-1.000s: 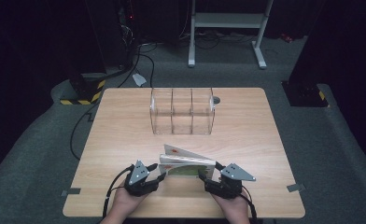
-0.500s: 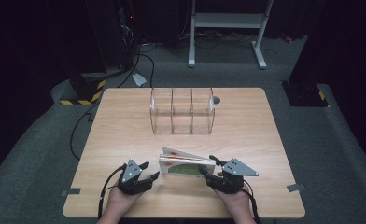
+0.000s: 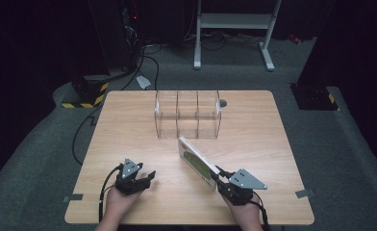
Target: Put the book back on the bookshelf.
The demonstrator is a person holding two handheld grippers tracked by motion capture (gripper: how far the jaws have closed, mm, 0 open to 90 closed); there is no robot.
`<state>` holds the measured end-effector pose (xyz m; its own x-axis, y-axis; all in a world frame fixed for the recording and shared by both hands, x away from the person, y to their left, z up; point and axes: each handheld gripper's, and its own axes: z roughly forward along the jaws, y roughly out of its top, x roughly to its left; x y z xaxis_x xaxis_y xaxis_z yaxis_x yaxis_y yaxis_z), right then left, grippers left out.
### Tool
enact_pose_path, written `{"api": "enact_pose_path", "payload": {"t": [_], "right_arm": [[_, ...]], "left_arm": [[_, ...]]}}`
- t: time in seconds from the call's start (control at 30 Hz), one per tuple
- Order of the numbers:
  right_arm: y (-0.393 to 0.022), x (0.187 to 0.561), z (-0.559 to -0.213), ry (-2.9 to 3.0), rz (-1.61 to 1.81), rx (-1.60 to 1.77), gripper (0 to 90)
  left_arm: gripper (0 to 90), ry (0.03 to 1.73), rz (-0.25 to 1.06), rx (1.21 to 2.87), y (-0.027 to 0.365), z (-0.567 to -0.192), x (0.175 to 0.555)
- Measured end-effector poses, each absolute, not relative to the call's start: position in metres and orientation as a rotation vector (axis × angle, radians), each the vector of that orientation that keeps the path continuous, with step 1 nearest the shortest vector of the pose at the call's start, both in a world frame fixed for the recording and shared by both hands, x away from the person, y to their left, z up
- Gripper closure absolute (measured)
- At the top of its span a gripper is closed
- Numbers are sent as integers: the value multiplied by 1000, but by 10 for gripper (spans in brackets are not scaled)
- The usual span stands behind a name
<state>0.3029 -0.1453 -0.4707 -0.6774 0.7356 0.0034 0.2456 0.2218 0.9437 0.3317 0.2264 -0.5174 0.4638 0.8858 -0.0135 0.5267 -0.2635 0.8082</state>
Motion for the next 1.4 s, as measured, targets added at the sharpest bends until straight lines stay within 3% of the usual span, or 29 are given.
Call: {"api": "enact_pose_path", "payload": {"t": [0.2, 0.47, 0.73, 1.0, 1.4], "right_arm": [[-161, 302, -472, 2015, 1456, 977, 744], [-172, 300, -471, 1954, 1418, 1069, 738], [-166, 299, -469, 1932, 1385, 1086, 709], [-152, 299, -469, 1923, 1318, 1096, 619], [-151, 303, -481, 1919, 1287, 1153, 654]], "left_arm": [[310, 1260, 643, 1979, 245, -523, 340], [244, 1271, 606, 2012, 254, -528, 337], [238, 1269, 581, 2004, 256, -528, 338], [238, 1265, 576, 2006, 256, -529, 339], [240, 1266, 577, 2005, 256, -529, 339]]}}
